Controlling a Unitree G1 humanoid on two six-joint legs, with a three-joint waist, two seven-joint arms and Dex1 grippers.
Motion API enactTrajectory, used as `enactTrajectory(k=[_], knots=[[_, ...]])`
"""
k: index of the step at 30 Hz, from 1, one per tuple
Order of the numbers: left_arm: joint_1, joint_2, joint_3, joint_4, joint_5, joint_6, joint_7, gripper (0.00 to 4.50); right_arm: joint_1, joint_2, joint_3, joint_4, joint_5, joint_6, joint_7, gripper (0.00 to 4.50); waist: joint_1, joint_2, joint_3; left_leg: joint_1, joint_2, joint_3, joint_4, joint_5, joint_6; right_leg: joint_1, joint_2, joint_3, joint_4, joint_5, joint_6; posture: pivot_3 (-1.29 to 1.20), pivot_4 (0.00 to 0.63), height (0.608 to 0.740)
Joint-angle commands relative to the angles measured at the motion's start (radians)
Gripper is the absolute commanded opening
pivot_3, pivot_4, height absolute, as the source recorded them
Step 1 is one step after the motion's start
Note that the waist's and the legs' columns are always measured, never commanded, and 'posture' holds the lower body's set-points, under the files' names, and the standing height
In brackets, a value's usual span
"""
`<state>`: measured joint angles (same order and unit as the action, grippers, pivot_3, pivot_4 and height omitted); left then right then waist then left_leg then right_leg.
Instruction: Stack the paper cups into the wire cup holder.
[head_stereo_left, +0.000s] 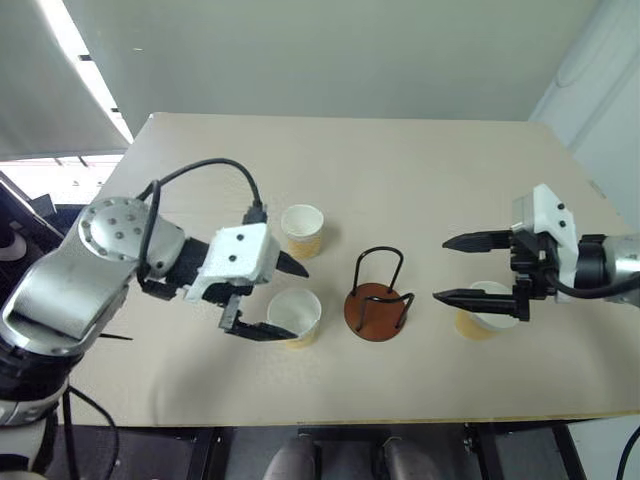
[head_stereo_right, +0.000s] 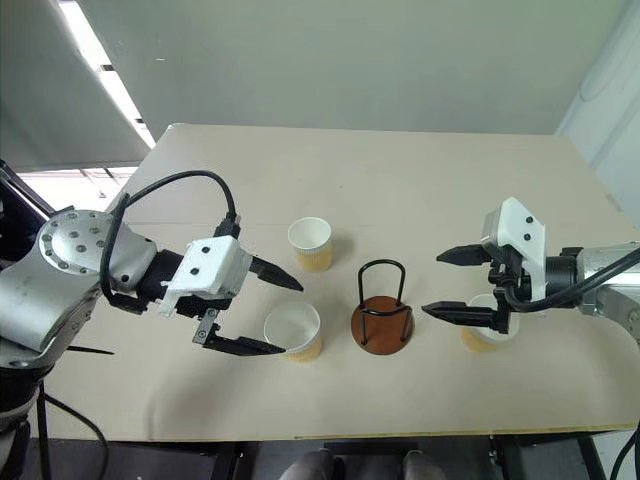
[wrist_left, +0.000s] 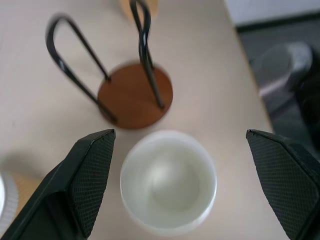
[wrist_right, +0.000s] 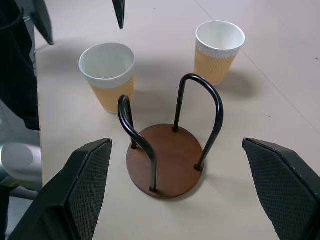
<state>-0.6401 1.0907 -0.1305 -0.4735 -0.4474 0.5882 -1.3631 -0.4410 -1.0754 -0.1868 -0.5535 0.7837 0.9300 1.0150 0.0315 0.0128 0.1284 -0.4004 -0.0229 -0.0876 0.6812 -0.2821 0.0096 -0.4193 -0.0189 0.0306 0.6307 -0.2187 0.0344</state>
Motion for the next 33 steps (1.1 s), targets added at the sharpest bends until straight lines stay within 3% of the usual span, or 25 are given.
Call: enactTrajectory(k=[1, 17, 33], knots=[[0.01, 0.016, 0.007, -0.056, 0.041, -0.016, 0.036, 4.5, -0.015, -0.031, -0.022, -0.008, 0.019, -0.006, 0.017, 4.28, 0.0, 0.0, 0.0, 0.0, 0.0, 0.0, 0.0, 0.0, 0.0, 0.0, 0.0, 0.0, 0.0, 0.0, 0.0, 0.0, 0.15, 0.74], [0.113, 0.053, -0.001, -0.137, 0.105, 0.018, 0.108, 4.5, -0.052, -0.121, -0.002, 0.031, 0.055, 0.02, 0.115, 4.28, -0.001, 0.0, 0.0, 0.0, 0.0, 0.0, -0.001, -0.001, -0.001, 0.0, 0.0, -0.001, 0.0, 0.0, 0.0, 0.0, 0.15, 0.74], [0.197, 0.083, -0.053, -0.127, 0.186, -0.026, 0.096, 4.5, -0.054, -0.129, -0.044, 0.016, 0.141, -0.021, 0.182, 4.28, -0.001, 0.0, 0.0, 0.0, 0.0, -0.001, -0.001, -0.001, -0.001, 0.0, 0.0, -0.001, 0.0, 0.0, -0.001, 0.0, 0.15, 0.74]])
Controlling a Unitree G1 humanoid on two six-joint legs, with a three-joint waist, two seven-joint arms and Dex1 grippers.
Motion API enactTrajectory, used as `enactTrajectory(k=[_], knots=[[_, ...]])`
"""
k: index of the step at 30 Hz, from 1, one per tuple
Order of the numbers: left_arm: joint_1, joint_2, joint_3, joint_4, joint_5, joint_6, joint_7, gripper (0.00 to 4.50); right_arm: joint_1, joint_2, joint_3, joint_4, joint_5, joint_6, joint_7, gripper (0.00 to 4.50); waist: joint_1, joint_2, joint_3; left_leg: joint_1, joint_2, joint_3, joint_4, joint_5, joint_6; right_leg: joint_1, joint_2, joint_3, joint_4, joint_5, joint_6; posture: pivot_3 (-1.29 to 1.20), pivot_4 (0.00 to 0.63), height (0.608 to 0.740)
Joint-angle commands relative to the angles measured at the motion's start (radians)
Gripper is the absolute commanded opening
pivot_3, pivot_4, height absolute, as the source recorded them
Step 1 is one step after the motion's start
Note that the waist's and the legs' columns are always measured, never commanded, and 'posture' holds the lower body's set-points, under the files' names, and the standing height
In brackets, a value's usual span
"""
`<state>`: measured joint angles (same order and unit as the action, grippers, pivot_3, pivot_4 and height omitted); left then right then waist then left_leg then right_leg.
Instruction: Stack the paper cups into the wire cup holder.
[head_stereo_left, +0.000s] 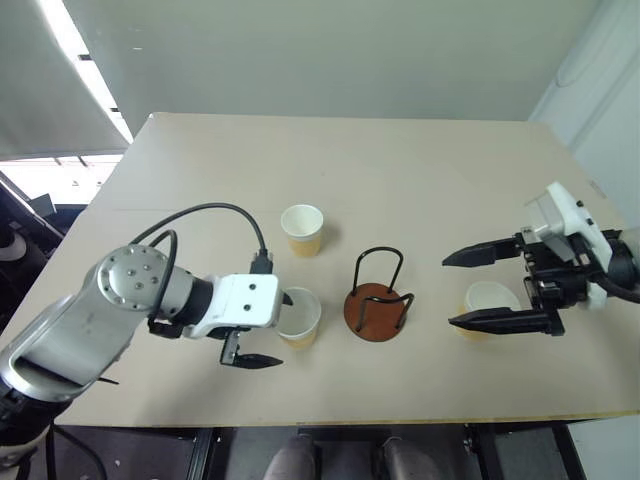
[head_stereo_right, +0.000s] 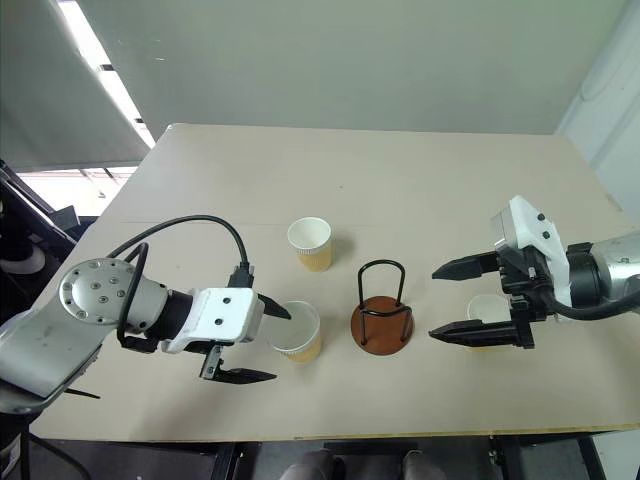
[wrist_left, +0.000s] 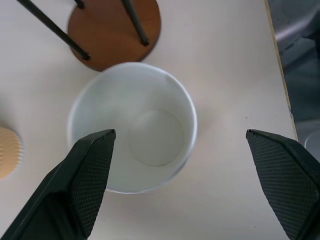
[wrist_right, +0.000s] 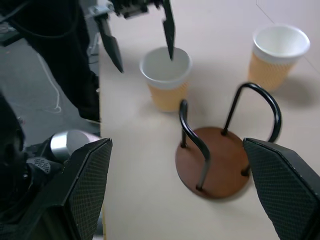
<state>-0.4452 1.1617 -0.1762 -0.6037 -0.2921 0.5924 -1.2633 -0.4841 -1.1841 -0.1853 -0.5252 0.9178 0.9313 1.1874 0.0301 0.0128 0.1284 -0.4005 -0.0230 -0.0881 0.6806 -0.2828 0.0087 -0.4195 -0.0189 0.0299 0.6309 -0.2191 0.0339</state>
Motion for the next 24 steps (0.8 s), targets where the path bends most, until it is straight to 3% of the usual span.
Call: enactTrajectory(k=[1, 14, 17, 24], knots=[[0.002, 0.01, -0.011, 0.006, 0.037, -0.035, -0.004, 4.5, -0.011, -0.02, -0.044, -0.011, 0.007, -0.025, 0.008, 4.28, 0.0, 0.0, 0.0, 0.0, 0.0, 0.0, 0.0, 0.0, 0.0, 0.0, 0.0, 0.0, 0.0, 0.0, 0.0, 0.0, 0.15, 0.74], [-0.028, -0.052, -0.107, 0.071, 0.12, -0.11, -0.022, 4.5, -0.008, -0.014, -0.028, -0.012, -0.002, -0.035, -0.016, 4.28, 0.0, 0.0, 0.0, 0.0, 0.0, 0.0, 0.0, 0.0, 0.0, 0.0, 0.0, 0.0, 0.001, 0.0, 0.0, 0.0, 0.15, 0.74], [-0.037, -0.068, -0.116, 0.084, 0.131, -0.124, -0.028, 3.91, -0.005, -0.013, -0.028, -0.014, -0.003, -0.036, -0.022, 4.32, 0.0, 0.0, 0.0, 0.0, 0.0, 0.0, 0.0, 0.0, 0.0, 0.0, 0.0, 0.0, 0.001, 0.0, 0.0, 0.0, 0.15, 0.74], [-0.059, -0.094, -0.112, 0.104, 0.127, -0.13, -0.051, 1.43, 0.009, -0.007, -0.031, -0.019, -0.004, -0.04, -0.042, 4.32, 0.0, 0.0, 0.0, 0.0, 0.0, 0.0, 0.001, 0.0, 0.0, 0.0, 0.0, 0.0, 0.002, 0.0, 0.0, 0.0, 0.15, 0.74]])
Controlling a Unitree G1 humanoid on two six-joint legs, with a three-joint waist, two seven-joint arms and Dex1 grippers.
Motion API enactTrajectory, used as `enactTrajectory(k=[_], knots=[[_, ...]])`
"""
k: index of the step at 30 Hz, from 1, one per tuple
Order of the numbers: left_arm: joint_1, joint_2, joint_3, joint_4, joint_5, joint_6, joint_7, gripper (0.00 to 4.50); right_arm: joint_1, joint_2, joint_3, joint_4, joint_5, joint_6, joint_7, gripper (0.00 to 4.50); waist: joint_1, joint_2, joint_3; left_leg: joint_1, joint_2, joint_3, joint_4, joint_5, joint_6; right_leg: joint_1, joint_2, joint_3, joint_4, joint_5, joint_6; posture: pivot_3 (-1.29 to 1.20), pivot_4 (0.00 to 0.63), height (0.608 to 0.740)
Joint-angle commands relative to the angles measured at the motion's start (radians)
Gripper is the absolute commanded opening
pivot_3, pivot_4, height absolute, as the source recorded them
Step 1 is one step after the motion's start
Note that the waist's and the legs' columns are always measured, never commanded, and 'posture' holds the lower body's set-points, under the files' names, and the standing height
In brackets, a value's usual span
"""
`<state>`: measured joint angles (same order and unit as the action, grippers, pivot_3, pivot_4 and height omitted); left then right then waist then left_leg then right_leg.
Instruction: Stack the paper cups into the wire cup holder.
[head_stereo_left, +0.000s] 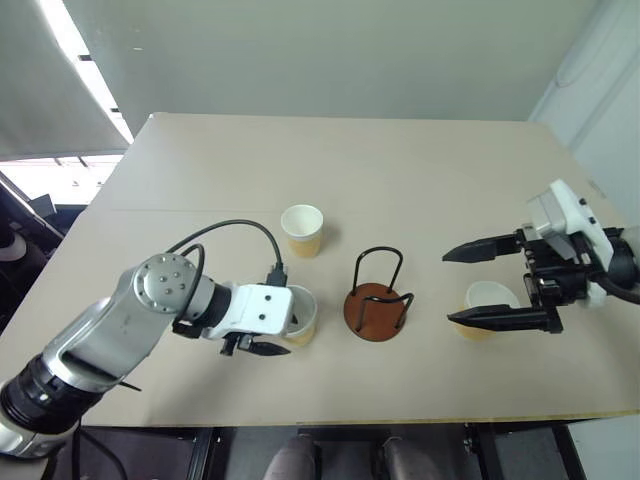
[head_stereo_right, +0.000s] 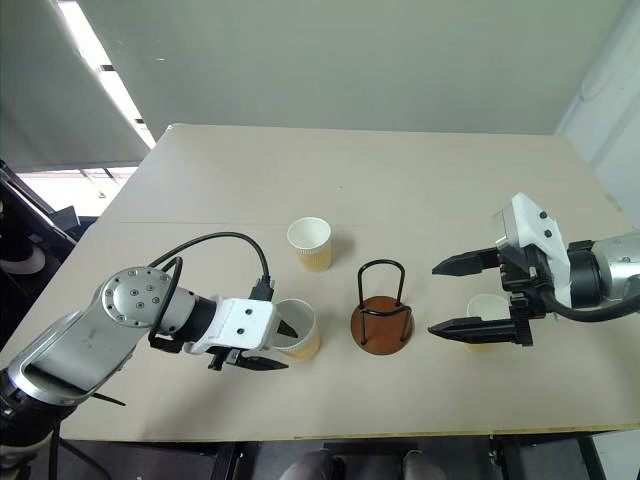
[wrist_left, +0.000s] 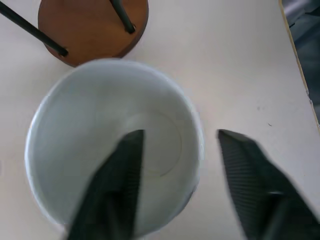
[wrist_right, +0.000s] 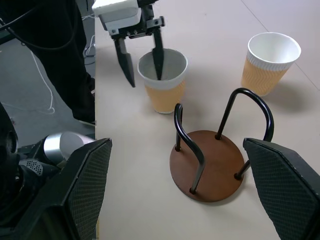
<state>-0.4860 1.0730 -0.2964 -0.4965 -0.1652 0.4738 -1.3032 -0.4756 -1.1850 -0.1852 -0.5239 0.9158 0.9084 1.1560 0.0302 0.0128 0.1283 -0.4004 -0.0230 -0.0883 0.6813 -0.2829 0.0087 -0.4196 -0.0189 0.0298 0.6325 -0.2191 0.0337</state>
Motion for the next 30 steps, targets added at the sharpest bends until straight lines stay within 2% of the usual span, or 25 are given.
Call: enactTrajectory(k=[1, 4, 10, 17, 30], knots=[[-0.022, -0.006, 0.01, 0.0, -0.001, -0.012, -0.015, 1.09, 0.002, -0.004, -0.032, -0.02, -0.005, -0.021, -0.013, 4.32, 0.0, 0.0, 0.0, 0.0, 0.0, 0.0, 0.0, 0.0, 0.0, 0.0, 0.0, 0.0, 0.0, 0.0, 0.0, 0.0, 0.15, 0.74], [-0.034, -0.007, 0.017, 0.006, -0.015, -0.007, -0.034, 0.04, 0.003, 0.015, -0.036, -0.014, -0.014, -0.043, -0.029, 4.32, 0.0, 0.0, 0.0, 0.0, 0.0, 0.0, 0.0, 0.0, 0.0, 0.0, 0.0, 0.0, 0.0, 0.0, 0.0, 0.0, 0.15, 0.74], [-0.062, -0.001, 0.031, 0.03, -0.025, -0.009, -0.066, 0.04, 0.018, 0.064, -0.033, 0.007, -0.062, -0.142, -0.021, 4.32, 0.0, 0.0, 0.0, 0.0, 0.0, 0.0, 0.001, 0.0, 0.0, 0.0, 0.0, 0.0, 0.001, 0.0, 0.0, 0.0, 0.15, 0.74], [-0.116, 0.005, 0.068, 0.044, -0.076, 0.021, -0.098, 0.04, 0.004, 0.058, -0.006, 0.039, -0.088, -0.172, 0.018, 4.32, 0.0, 0.0, 0.0, 0.0, 0.0, 0.0, 0.001, 0.0, 0.0, 0.0, 0.0, 0.0, 0.001, 0.0, 0.0, 0.0, 0.15, 0.74], [-0.36, -0.024, 0.113, 0.223, -0.085, -0.036, -0.121, 0.04, -0.019, 0.018, 0.031, 0.108, -0.147, -0.199, 0.111, 4.32, 0.0, 0.0, 0.0, 0.0, 0.0, -0.001, 0.001, 0.0, 0.0, 0.0, 0.0, 0.0, 0.001, 0.0, 0.0, 0.0, 0.15, 0.74]])
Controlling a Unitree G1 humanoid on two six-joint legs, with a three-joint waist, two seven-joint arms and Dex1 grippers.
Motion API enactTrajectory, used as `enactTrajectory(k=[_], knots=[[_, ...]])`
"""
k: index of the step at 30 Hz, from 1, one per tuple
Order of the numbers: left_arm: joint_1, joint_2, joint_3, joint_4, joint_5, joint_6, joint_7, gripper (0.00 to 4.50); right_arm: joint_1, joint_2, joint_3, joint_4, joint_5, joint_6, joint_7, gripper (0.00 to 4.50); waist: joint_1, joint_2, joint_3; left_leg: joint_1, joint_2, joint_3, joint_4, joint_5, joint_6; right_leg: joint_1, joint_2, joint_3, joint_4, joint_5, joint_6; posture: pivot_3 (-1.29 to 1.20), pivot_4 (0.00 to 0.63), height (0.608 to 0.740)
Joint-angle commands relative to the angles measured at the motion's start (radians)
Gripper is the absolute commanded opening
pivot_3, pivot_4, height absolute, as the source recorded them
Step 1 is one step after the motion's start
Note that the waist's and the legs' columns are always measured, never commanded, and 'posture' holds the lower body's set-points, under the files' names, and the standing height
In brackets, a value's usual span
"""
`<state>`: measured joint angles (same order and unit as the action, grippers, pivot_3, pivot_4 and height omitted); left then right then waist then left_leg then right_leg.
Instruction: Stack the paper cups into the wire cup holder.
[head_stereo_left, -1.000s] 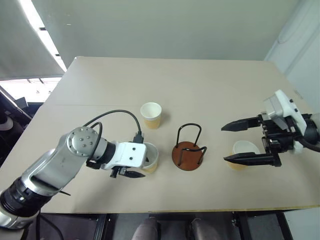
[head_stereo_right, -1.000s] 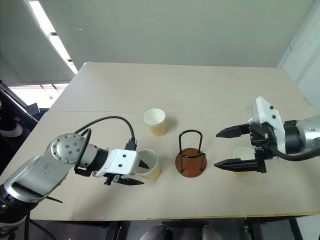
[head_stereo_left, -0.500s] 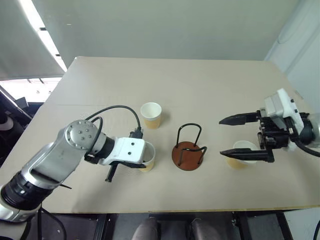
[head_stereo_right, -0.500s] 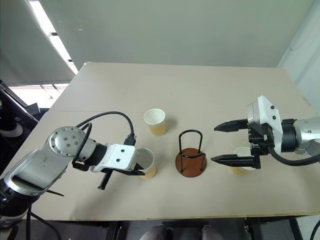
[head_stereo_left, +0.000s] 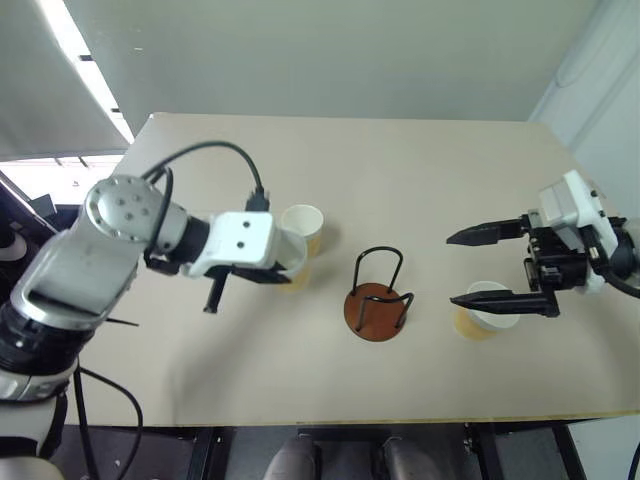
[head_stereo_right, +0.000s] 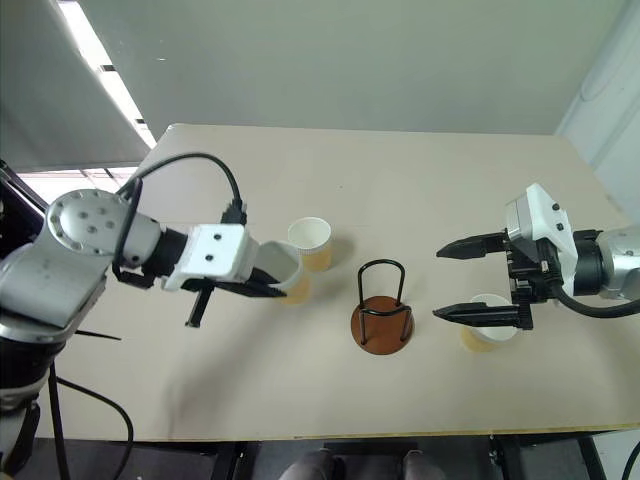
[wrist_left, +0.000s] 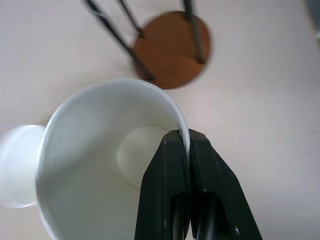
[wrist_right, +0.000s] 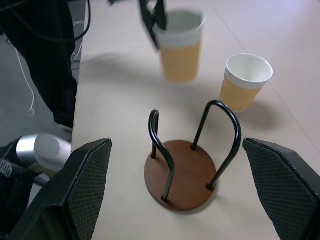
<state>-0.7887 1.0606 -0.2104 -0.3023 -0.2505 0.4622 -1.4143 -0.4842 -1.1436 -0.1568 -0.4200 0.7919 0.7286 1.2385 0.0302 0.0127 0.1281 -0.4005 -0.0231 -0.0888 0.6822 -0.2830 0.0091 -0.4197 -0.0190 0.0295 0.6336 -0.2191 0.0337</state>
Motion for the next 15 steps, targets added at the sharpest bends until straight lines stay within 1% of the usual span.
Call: enactTrajectory(k=[1, 7, 13, 15], knots=[[-0.089, -0.023, 0.026, 0.047, -0.006, -0.023, -0.016, 0.04, -0.006, -0.029, 0.01, 0.006, -0.038, -0.031, 0.037, 4.32, 0.0, 0.0, 0.0, 0.0, 0.0, 0.0, 0.0, 0.0, 0.0, 0.0, 0.0, 0.0, 0.0, 0.0, 0.0, 0.0, 0.15, 0.74], [-0.261, -0.106, 0.014, 0.141, -0.044, -0.01, -0.064, 0.04, -0.002, -0.023, 0.028, 0.006, -0.072, -0.046, 0.048, 4.32, 0.001, 0.0, 0.0, -0.001, 0.0, 0.0, 0.001, 0.0, 0.001, 0.0, 0.0, 0.0, -0.001, 0.0, 0.0, 0.0, 0.15, 0.74], [-0.387, -0.209, -0.025, 0.227, -0.042, -0.064, -0.122, 0.04, 0.003, -0.004, 0.033, 0.0, -0.095, -0.058, 0.023, 4.32, 0.001, 0.0, 0.0, -0.002, 0.0, 0.0, 0.001, 0.0, 0.001, 0.0, 0.0, 0.0, -0.002, 0.0, 0.001, 0.0, 0.15, 0.74], [-0.43, -0.253, -0.035, 0.254, -0.059, -0.059, -0.144, 0.04, 0.001, 0.0, 0.022, -0.018, -0.078, -0.046, 0.013, 4.32, 0.002, 0.0, 0.0, -0.003, 0.0, 0.0, 0.001, -0.001, 0.002, 0.0, 0.0, 0.0, -0.003, 0.0, 0.001, 0.0, 0.15, 0.74]])
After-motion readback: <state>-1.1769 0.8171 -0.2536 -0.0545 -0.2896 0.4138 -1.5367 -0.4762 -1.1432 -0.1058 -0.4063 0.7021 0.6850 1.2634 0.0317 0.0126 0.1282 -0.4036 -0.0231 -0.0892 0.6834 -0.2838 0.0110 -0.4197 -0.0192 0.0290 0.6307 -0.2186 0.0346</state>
